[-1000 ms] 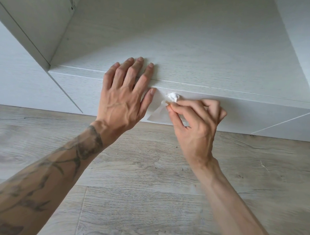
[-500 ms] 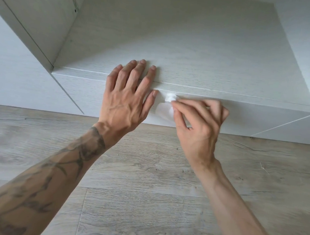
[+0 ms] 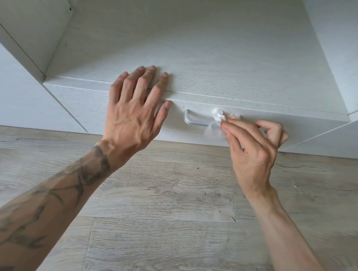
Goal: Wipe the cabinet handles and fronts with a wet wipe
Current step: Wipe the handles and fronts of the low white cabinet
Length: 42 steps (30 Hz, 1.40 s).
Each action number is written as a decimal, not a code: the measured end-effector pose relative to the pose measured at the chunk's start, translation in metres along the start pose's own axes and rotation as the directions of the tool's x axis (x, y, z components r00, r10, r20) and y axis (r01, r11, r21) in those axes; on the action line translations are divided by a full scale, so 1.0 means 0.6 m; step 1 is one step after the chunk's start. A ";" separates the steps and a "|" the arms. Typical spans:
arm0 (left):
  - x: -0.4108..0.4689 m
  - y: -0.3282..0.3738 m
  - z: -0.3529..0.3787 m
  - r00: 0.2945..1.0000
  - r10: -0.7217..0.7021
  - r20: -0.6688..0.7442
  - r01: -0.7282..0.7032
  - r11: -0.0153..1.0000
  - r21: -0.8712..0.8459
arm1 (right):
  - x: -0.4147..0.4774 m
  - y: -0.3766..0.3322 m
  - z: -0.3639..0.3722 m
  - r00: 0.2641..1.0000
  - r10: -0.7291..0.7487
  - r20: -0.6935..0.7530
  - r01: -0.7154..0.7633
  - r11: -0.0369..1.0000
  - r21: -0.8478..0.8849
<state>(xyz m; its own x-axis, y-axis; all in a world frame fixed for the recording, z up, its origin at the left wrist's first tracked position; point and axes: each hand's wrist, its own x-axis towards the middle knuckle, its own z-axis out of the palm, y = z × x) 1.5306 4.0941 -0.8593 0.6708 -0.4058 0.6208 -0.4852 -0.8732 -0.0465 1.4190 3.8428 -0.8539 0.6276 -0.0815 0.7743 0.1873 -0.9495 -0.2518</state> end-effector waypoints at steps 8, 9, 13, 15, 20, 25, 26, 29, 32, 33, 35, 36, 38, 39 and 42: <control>-0.001 0.001 0.004 1.000 -0.003 -0.004 0.003 1.000 -0.012 | 0.004 -0.025 0.018 0.998 -0.007 0.066 0.002 0.997 0.073; -0.001 0.000 0.004 1.000 -0.003 -0.006 0.002 1.000 -0.014 | 0.002 -0.014 0.010 0.998 -0.006 0.065 0.002 0.998 0.070; -0.001 0.000 0.003 1.000 -0.007 -0.015 0.007 1.000 -0.017 | -0.007 0.018 -0.016 0.998 0.064 0.019 -0.066 0.995 0.071; -0.001 0.002 0.002 1.000 -0.013 -0.012 0.013 1.000 -0.024 | -0.003 0.018 -0.018 0.984 0.181 0.000 -0.179 0.977 0.117; -0.001 0.003 0.001 1.000 -0.014 -0.006 0.014 1.000 -0.028 | 0.016 -0.015 -0.012 0.901 0.429 0.071 -0.433 0.872 0.230; -0.002 0.002 0.001 1.000 -0.016 -0.005 0.016 0.999 -0.030 | 0.015 -0.038 -0.008 0.830 0.538 0.145 -0.553 0.761 0.338; -0.002 0.002 0.001 1.000 -0.014 -0.005 0.014 0.999 -0.031 | 0.014 -0.040 -0.008 0.825 0.549 0.131 -0.558 0.757 0.340; -0.001 0.002 0.002 1.000 -0.015 -0.002 0.015 0.999 -0.030 | 0.002 -0.048 -0.015 0.840 0.531 0.115 -0.540 0.793 0.281; -0.003 0.002 0.003 1.000 -0.016 -0.003 0.016 1.000 -0.027 | -0.001 -0.042 -0.025 0.858 0.501 0.113 -0.513 0.822 0.246; -0.003 0.002 0.003 1.000 -0.014 -0.004 0.014 0.999 -0.029 | 0.006 -0.038 -0.025 0.853 0.512 0.101 -0.520 0.815 0.257; -0.003 0.002 0.004 1.000 -0.012 -0.006 0.012 0.999 -0.033 | 0.021 -0.033 -0.021 0.854 0.513 0.086 -0.517 0.817 0.255; -0.002 0.002 0.003 1.000 -0.014 -0.004 0.014 0.999 -0.035 | 0.024 -0.036 -0.018 0.861 0.501 0.088 -0.507 0.828 0.239; -0.001 0.002 0.003 1.000 -0.016 -0.004 0.016 0.999 -0.034 | 0.020 -0.049 -0.017 0.870 0.486 0.087 -0.493 0.841 0.223; -0.001 0.002 0.003 1.000 -0.017 -0.005 0.017 0.999 -0.033 | 0.013 -0.055 -0.020 0.875 0.477 0.085 -0.483 0.848 0.217; -0.002 0.004 0.004 1.000 -0.025 -0.003 0.025 0.999 -0.035 | -0.014 -0.067 -0.033 0.913 0.391 0.113 -0.406 0.895 0.186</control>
<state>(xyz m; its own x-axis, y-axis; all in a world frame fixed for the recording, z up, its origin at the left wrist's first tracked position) 1.5299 4.0919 -0.8622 0.6813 -0.3829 0.6238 -0.4875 -0.8731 -0.0034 1.3913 3.8756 -0.8391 0.7318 -0.4119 0.5429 0.0529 -0.7599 -0.6479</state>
